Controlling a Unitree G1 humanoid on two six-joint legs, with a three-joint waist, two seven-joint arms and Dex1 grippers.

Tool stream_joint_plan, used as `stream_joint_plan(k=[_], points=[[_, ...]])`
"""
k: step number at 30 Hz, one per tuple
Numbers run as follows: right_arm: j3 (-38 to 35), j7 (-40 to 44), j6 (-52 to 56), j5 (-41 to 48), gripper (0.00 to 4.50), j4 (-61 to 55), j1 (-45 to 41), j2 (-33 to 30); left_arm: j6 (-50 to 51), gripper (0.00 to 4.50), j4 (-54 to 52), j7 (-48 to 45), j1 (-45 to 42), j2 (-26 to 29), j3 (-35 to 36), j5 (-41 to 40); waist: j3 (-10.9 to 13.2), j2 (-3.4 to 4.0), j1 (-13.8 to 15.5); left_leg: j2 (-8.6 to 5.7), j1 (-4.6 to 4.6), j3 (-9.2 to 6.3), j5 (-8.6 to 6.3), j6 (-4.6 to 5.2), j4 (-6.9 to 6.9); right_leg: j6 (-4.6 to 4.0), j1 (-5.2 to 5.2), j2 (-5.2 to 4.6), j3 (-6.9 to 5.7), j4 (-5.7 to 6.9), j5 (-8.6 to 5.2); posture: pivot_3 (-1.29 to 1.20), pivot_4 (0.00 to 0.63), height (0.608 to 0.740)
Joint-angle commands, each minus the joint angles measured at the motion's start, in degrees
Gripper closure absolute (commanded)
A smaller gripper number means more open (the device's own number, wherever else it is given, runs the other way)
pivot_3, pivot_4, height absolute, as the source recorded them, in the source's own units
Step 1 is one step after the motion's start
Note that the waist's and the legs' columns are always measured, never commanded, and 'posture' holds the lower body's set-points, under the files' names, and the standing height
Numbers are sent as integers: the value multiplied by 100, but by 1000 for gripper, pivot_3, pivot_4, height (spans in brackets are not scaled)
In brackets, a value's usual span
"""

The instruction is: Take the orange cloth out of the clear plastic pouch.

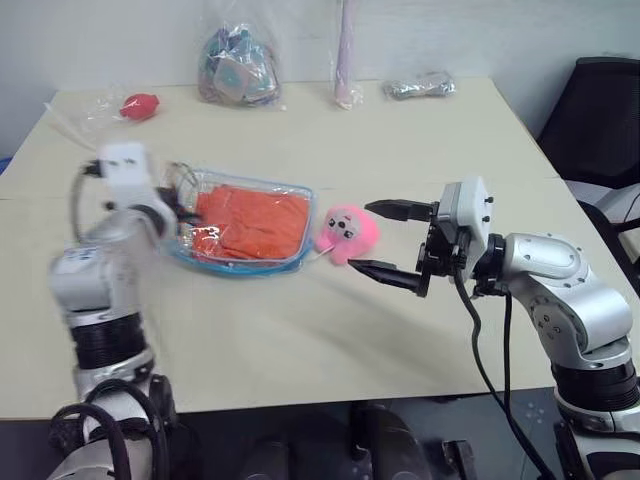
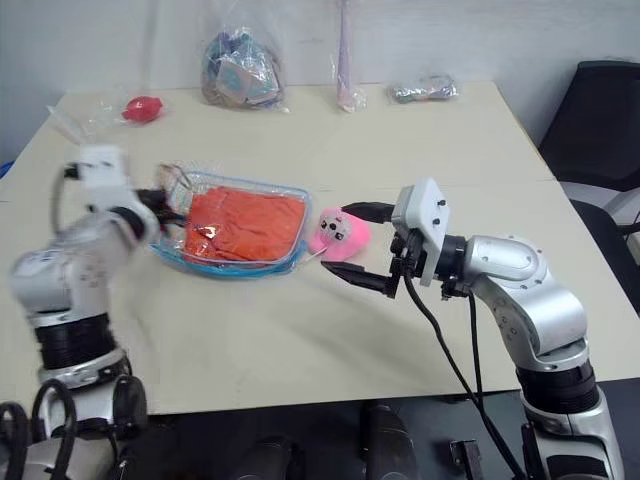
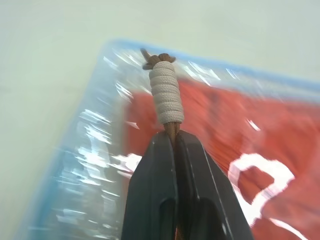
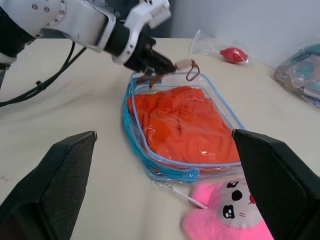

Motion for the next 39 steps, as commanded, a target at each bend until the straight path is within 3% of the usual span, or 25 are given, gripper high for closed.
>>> stream_joint_plan(k=[1,5,11,15,24,27,29,32,35,39], points=[[49,288,26,313,0,0,-216,24,-88,4460,-161,-5,564,523,929,256,0,1,-16,0,2,0,0,0,-2,-1,0,0,0,0,0,0,150,740],[147,733,115,594,0,6,-311,-46,-321,4460,-44,-207,1213,849,1378,367,1,-2,64,-2,-4,-9,0,0,2,-1,2,-4,-8,-2,-1,0,150,740],[283,1093,79,580,0,221,-489,-89,-594,4460,93,-412,2213,828,1952,434,-2,-9,125,-6,-12,-27,0,0,9,-1,4,-11,-15,-6,-1,0,150,740],[302,1107,36,534,0,347,-573,-55,-839,3478,225,-492,2703,757,2065,501,-3,-10,115,-4,-11,-24,-1,0,7,-1,4,-11,-17,-5,-1,0,150,740],[238,1102,-16,460,0,384,-523,-112,-960,589,-185,-944,3419,1117,2330,422,-3,-10,40,0,-11,-23,-2,-3,1,-3,0,-13,-18,-5,-2,0,150,740],[154,1086,4,446,0,391,-462,-194,-1430,589,-758,-2073,3478,1463,2566,-268,-1,-15,47,4,-13,-25,-3,-5,0,-8,-3,-14,-22,-5,-5,0,150,740],[121,1090,10,438,0,399,-402,-254,-1859,589,-1189,-3077,3639,1829,2401,-631,-2,-17,62,7,-20,-41,-5,-8,7,-15,-3,-20,-33,-4,-8,0,150,740],[138,1061,-33,352,0,435,-303,-328,-2875,589,-1656,-4389,4059,2556,1619,-501,2,-7,52,6,-22,-55,-5,-9,4,-18,-3,-33,-32,-5,-11,0,150,740],[153,1033,-92,255,0,500,-247,-327,-4255,589,-1185,-5065,4228,3371,594,379,10,12,27,-7,-17,-49,-5,-8,-5,-17,-3,-29,-29,-9,-10,0,150,740],[131,924,-120,223,0,499,-143,-273,-6353,589,432,-5283,3217,3920,-1284,1796,12,15,11,7,-17,-7,-4,-14,-19,-30,-3,2,-23,2,-18,0,150,740]])
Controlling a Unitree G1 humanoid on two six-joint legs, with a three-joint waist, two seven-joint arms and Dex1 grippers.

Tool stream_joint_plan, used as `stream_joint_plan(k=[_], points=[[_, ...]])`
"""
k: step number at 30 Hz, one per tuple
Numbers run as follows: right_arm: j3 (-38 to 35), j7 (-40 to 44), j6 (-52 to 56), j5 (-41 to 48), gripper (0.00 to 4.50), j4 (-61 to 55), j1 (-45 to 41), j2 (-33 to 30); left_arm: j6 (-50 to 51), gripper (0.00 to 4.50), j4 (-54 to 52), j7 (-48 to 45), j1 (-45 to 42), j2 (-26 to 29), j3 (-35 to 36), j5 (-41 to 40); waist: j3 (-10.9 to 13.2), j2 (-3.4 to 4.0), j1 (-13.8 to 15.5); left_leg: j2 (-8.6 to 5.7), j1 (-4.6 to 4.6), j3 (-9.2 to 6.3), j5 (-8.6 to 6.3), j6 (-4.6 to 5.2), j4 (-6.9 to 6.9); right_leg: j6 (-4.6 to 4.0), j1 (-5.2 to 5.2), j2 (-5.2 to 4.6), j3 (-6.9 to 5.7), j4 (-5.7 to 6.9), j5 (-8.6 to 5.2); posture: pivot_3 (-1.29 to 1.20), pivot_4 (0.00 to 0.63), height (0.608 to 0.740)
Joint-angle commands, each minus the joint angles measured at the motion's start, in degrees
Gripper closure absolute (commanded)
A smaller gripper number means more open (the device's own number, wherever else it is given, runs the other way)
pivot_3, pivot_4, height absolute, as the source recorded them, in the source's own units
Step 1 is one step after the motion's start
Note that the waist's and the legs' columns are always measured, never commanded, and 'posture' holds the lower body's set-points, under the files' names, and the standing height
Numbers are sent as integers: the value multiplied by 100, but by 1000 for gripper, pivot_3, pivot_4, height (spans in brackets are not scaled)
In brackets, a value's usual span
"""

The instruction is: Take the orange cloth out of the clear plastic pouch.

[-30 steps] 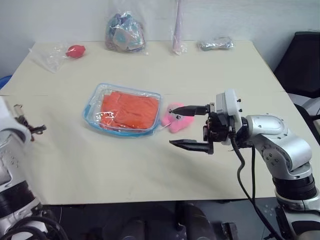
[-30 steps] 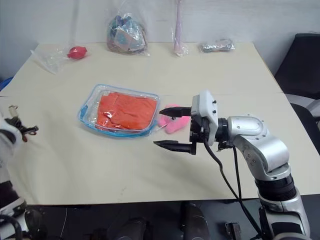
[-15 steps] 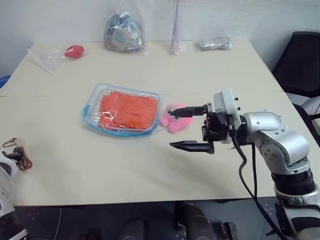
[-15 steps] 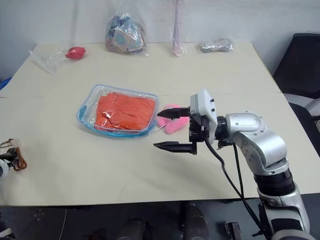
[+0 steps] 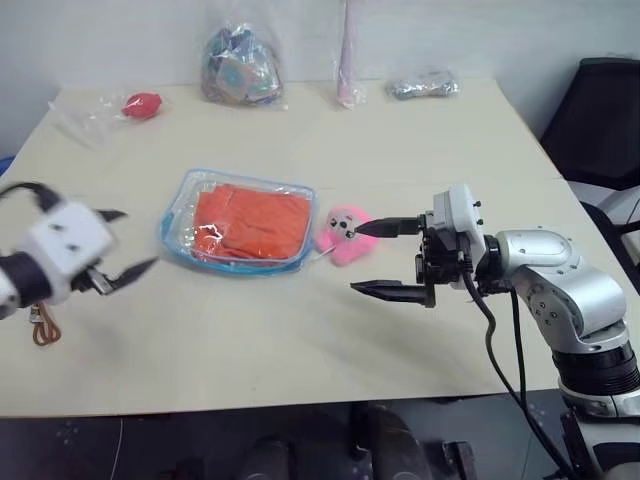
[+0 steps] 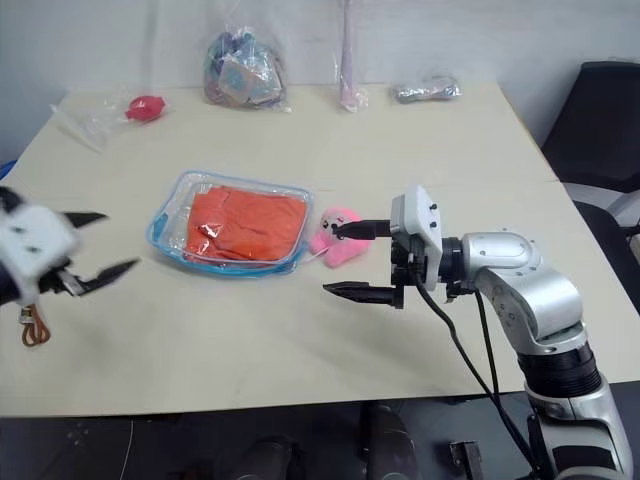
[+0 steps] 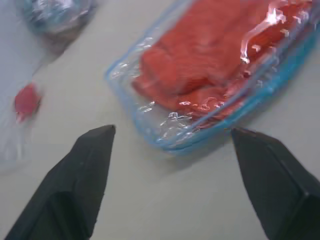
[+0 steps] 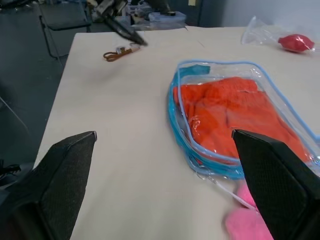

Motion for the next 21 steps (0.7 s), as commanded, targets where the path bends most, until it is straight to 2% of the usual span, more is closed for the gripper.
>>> stream_joint_plan(k=[1,4,8,15,18,21], points=[[-148,-122,-114,5,0,-144,64,20,-1637,589,1291,-175,-890,168,-1255,1134,0,0,-7,8,-3,7,-1,-3,-2,-4,-1,8,2,0,-3,0,150,740],[-198,-228,-99,3,0,-238,176,30,-2525,589,2257,-182,-1775,36,-1987,1720,0,-1,-3,10,-3,13,-1,-2,-4,-5,-7,9,1,4,-3,0,150,740],[-280,-379,-29,77,0,-526,403,5,-3325,589,3375,10,-2763,-275,-2524,2212,0,-2,15,5,-16,21,-5,9,3,-1,-19,6,-12,3,0,0,150,740],[-388,-632,56,133,0,-735,538,-49,-4040,589,4478,198,-3432,-528,-2963,2750,-3,-8,16,-5,-18,33,-3,22,12,12,-21,-5,-12,6,7,0,150,740],[-401,-665,65,148,0,-760,547,-79,-4153,1172,4655,241,-3530,-569,-2960,2804,-3,-8,17,-4,-17,34,-3,22,12,12,-21,-5,-11,10,7,0,150,740],[-418,-666,69,154,0,-746,522,-106,-4160,2164,4653,230,-3532,-580,-2928,2771,-3,-8,17,-3,-16,33,-3,22,13,12,-21,-6,-12,10,7,0,150,740]])
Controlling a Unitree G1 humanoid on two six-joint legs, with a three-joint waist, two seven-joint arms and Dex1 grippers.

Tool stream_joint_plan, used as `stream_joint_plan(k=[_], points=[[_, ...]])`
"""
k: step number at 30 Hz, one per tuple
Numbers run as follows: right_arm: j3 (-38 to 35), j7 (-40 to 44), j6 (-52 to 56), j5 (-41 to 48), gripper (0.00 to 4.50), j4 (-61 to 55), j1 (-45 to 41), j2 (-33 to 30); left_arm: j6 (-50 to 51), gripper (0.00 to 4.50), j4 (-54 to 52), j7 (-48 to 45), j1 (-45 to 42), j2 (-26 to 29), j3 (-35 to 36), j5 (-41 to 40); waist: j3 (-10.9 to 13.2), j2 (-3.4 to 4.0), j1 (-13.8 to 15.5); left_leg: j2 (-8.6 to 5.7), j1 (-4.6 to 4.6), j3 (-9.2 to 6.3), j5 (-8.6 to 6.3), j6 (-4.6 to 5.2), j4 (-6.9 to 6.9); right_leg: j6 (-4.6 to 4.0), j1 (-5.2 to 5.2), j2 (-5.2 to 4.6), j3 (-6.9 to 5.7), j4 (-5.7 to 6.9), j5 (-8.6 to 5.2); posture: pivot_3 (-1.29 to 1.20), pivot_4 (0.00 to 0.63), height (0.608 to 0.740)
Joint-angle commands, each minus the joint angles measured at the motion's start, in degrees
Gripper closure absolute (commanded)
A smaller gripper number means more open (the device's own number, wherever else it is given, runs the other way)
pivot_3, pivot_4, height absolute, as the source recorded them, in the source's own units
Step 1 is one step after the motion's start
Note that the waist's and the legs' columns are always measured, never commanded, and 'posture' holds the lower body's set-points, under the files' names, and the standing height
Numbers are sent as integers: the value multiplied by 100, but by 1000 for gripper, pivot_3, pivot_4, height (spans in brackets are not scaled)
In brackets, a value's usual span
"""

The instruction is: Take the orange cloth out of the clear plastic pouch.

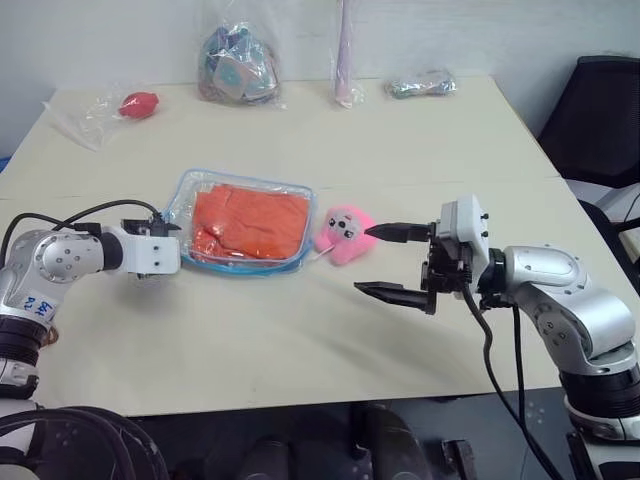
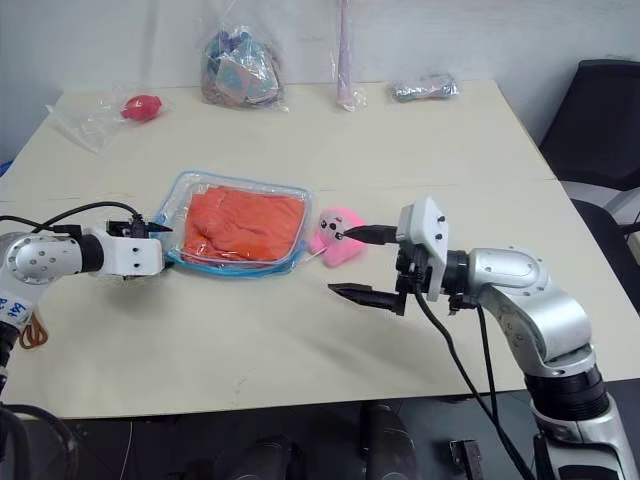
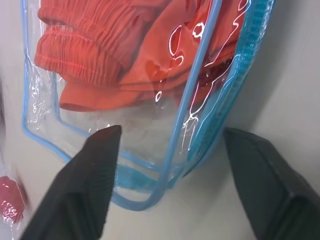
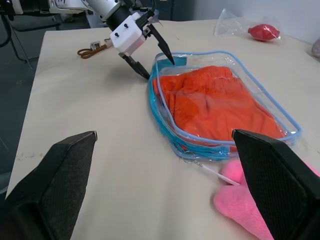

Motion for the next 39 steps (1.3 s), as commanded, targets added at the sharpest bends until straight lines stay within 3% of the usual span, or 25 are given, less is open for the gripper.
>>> stream_joint_plan(k=[1,7,16,20,23,30,33,39], points=[[-205,-12,-17,122,0,-230,-35,-104,-48,2478,-73,27,-39,40,86,-21,0,0,0,0,1,0,0,0,0,0,0,0,0,0,0,0,150,740],[-171,232,-19,174,0,-237,-67,-207,242,4443,-849,-200,518,140,358,-416,0,0,-1,1,5,-1,0,1,0,0,0,-2,0,0,0,0,150,740],[-187,753,-92,235,0,-80,-115,-410,2027,4476,-4361,-344,2954,232,1771,-704,1,0,13,8,20,-7,-1,1,-1,-1,-2,-6,4,-4,0,0,150,740],[-116,1172,-333,86,0,-82,22,-611,2919,4476,-5432,-419,3599,129,2055,-445,1,0,37,6,18,-12,-3,4,-1,-1,-1,-9,3,-6,-1,0,150,740],[-48,1317,-549,-82,0,35,37,-664,3367,4476,-5815,-419,3867,82,2080,-241,1,0,21,5,19,-10,-5,7,-2,-1,1,-7,6,-6,-1,0,150,740],[39,1264,-688,-233,0,222,-80,-543,3046,4476,-5443,-69,3988,42,2111,38,1,0,9,8,20,-7,-5,6,-4,-3,4,-4,8,-5,-2,0,150,740],[94,1230,-792,-334,0,300,-106,-528,2966,3777,-5387,-116,4060,21,2178,-112,1,0,9,8,21,-8,-5,6,-4,-4,4,-6,6,-5,-2,0,150,740],[120,921,-930,-582,0,696,-313,-325,3504,1855,-5901,-410,4414,-240,2778,-746,1,0,6,9,22,-8,-5,6,-4,-4,4,-8,5,-6,-2,0,150,740]])
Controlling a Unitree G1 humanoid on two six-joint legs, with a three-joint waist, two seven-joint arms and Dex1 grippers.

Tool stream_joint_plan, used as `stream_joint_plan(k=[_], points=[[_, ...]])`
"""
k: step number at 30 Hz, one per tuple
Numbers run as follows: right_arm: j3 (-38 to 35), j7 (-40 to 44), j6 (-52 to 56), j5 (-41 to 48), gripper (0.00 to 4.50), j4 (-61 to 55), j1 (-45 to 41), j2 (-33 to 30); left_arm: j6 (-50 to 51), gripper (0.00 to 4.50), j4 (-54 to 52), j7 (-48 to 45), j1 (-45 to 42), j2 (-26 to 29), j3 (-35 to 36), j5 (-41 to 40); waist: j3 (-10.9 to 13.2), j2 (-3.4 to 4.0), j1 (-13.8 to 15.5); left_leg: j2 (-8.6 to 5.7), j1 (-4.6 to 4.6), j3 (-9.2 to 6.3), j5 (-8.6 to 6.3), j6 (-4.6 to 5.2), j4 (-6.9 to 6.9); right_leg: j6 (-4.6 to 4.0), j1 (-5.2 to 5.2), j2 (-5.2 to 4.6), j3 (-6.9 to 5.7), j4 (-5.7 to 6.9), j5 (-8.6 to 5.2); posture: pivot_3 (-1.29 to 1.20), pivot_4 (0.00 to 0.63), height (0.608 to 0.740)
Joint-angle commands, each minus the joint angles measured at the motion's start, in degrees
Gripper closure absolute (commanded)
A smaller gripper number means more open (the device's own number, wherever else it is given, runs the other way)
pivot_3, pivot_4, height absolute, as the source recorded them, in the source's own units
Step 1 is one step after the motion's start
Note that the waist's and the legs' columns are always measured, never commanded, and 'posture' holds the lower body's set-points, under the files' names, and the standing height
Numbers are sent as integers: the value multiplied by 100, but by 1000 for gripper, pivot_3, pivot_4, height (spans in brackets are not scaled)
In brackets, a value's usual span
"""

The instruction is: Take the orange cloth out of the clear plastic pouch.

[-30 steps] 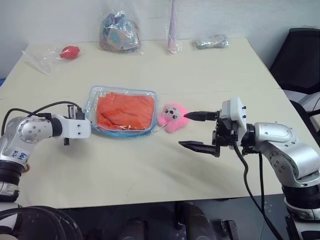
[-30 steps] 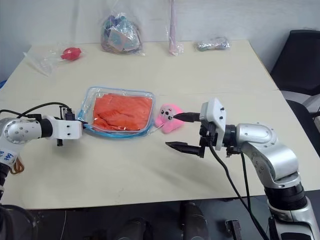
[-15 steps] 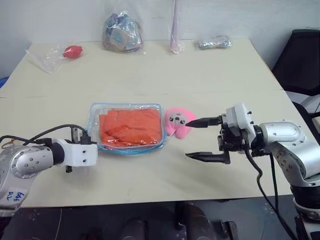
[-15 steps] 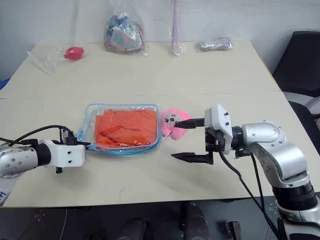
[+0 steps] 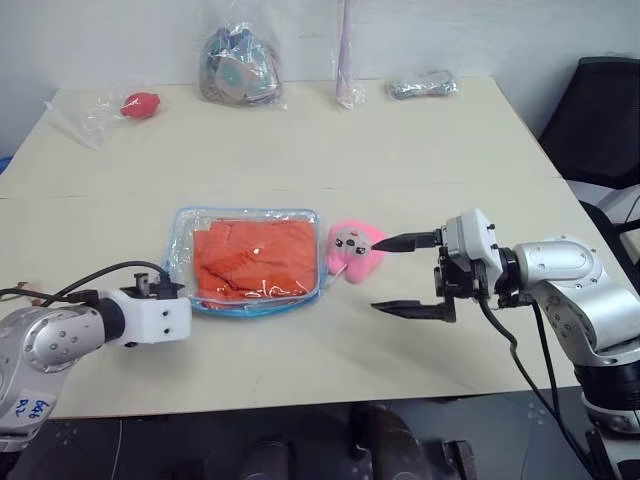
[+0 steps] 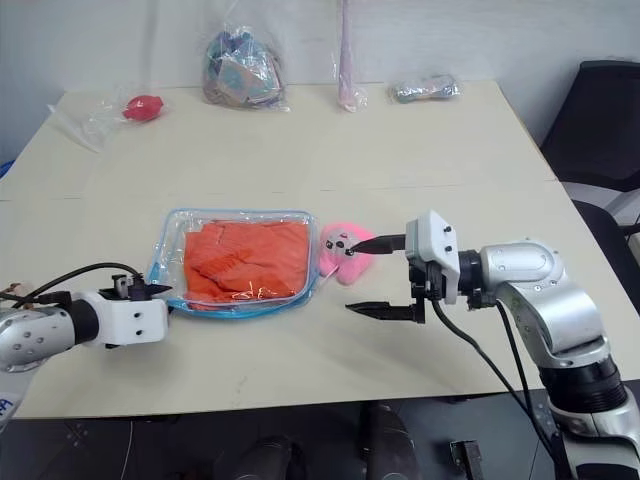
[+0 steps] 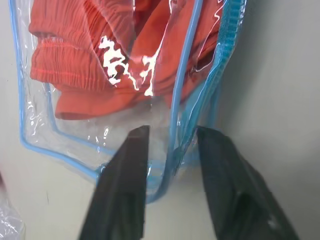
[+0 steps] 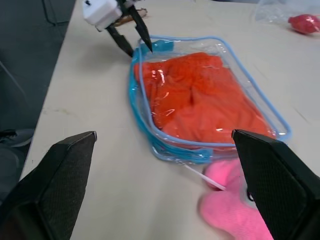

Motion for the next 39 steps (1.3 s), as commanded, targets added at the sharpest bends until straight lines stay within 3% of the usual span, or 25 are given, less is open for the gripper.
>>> stream_joint_plan(k=[1,4,7,9,17,23,26,36,39], points=[[-59,-252,-109,-122,0,162,-223,145,601,1526,-656,-352,196,-245,679,-779,0,0,-3,0,0,0,0,0,1,0,0,0,0,1,0,0,150,740],[-12,-424,-36,-230,0,359,-347,257,1589,1526,-1331,-863,341,-520,1359,-2000,0,0,-7,2,0,0,0,0,3,0,-1,-1,0,1,0,0,150,740],[244,-886,340,-506,0,698,-587,507,3743,1526,-1829,-1154,17,-637,2516,-4605,-1,-2,-2,3,1,-2,0,-1,8,-2,-1,-2,-1,3,-1,0,150,740],[389,-1174,536,-684,0,968,-756,723,4587,1526,-1805,-1162,-260,-498,2989,-5757,-2,-2,-4,6,1,-6,0,-7,19,-6,0,-1,0,14,-4,0,150,740],[693,-2210,923,-1427,0,2410,-1327,1555,5231,1526,-1598,-474,-1162,-52,2851,-6792,-1,1,-30,-3,7,-12,3,-16,11,-14,8,5,-1,17,-8,0,150,740],[634,-2291,907,-1526,0,2664,-1347,1716,5197,1526,-1708,-140,-1252,-31,2588,-6928,-1,1,-118,-2,6,-15,4,-19,8,-14,8,9,-3,12,-8,0,150,740],[632,-2223,885,-1510,641,2500,-1211,1675,5096,1486,-1708,-97,-1191,-5,2488,-6825,-1,1,-162,-2,4,-16,5,-22,8,-14,8,10,-1,12,-8,0,150,740],[496,-2119,987,-1405,4086,1559,-916,1443,4871,1486,-1682,-128,-1076,45,2246,-6683,0,1,-152,-1,4,-16,6,-28,5,-15,8,13,0,10,-9,0,150,740],[480,-1987,595,-1449,4458,1014,-729,1292,4855,1486,-1705,-122,-1046,45,2211,-6715,1,3,-151,-1,3,-15,6,-29,4,-15,8,14,0,10,-9,0,150,740]])
